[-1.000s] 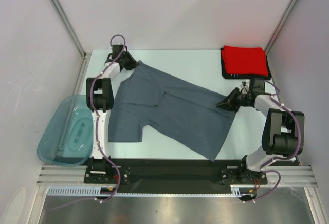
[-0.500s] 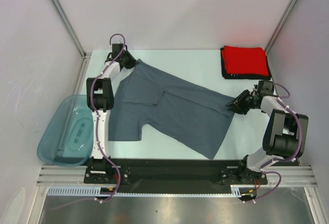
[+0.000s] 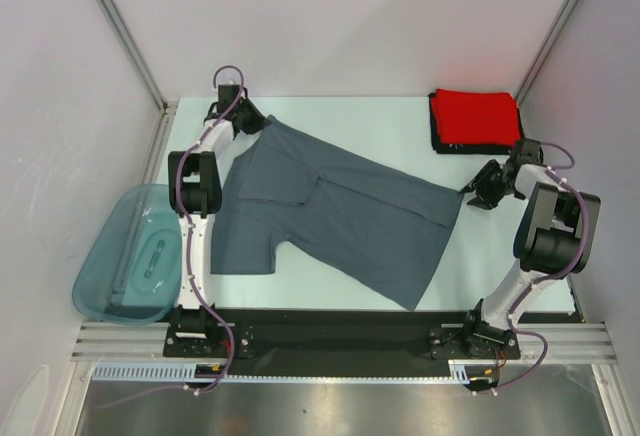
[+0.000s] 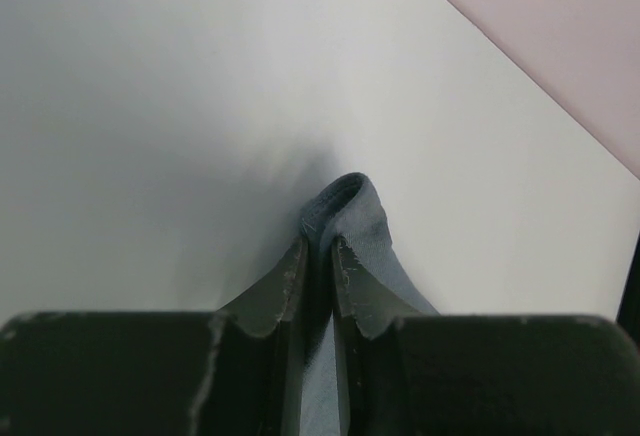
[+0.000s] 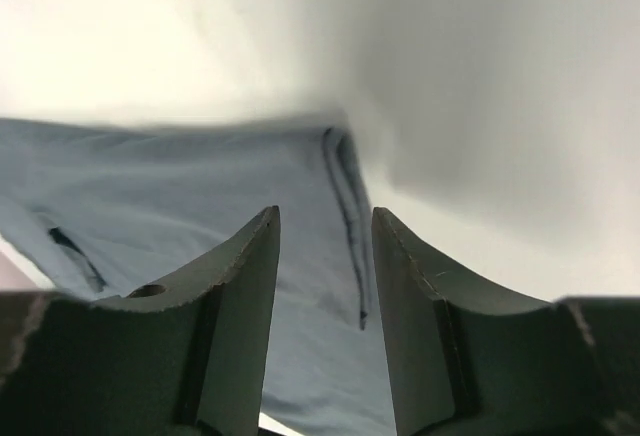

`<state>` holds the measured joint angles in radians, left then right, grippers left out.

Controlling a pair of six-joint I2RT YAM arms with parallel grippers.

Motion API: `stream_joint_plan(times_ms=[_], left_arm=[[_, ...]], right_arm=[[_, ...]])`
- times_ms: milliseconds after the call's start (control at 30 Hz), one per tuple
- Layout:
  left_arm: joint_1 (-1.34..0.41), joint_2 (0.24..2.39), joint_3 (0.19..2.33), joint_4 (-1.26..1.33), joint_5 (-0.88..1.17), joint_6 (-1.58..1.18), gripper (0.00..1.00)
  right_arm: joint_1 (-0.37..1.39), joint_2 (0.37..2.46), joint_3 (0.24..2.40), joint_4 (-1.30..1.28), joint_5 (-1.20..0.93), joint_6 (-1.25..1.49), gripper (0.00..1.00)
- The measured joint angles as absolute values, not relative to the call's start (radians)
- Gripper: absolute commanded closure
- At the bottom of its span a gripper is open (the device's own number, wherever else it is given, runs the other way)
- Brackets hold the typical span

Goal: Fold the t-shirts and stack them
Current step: Fold the tshirt

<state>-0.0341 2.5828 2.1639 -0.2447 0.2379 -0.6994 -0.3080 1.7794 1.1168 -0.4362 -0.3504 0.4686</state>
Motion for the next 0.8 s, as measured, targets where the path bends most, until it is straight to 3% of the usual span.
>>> stream_joint_plan(times_ms=[267,467,633,700,800], left_arm=[[-0.034,2.583,2.160,-0.243,0.238,-0.700,0.84],[-0.031,2.583,2.131,-0.212,0.239,-0.709,0.85],[-0.030,2.582,2.113,-0.176,0.240,-0.736,0.88],[-0.030,2.582,2.106,-0.159,0.239,-0.754,0.89],[-0.030,2.582,2.102,-0.150,0.237,-0.785,0.91]], right_arm=[[-0.300,1.843,1.136,-0.438,-0.319,0.432,0.57],[-0.290,1.875,1.165,-0.434,-0.315,0.405,0.69],[-0.285,1.914,1.198,-0.418,-0.328,0.390,0.95],[-0.282,1.925,1.209,-0.417,-0.326,0.398,1.00],[-0.281,1.926,1.211,-0.417,-0.316,0.413,1.00]])
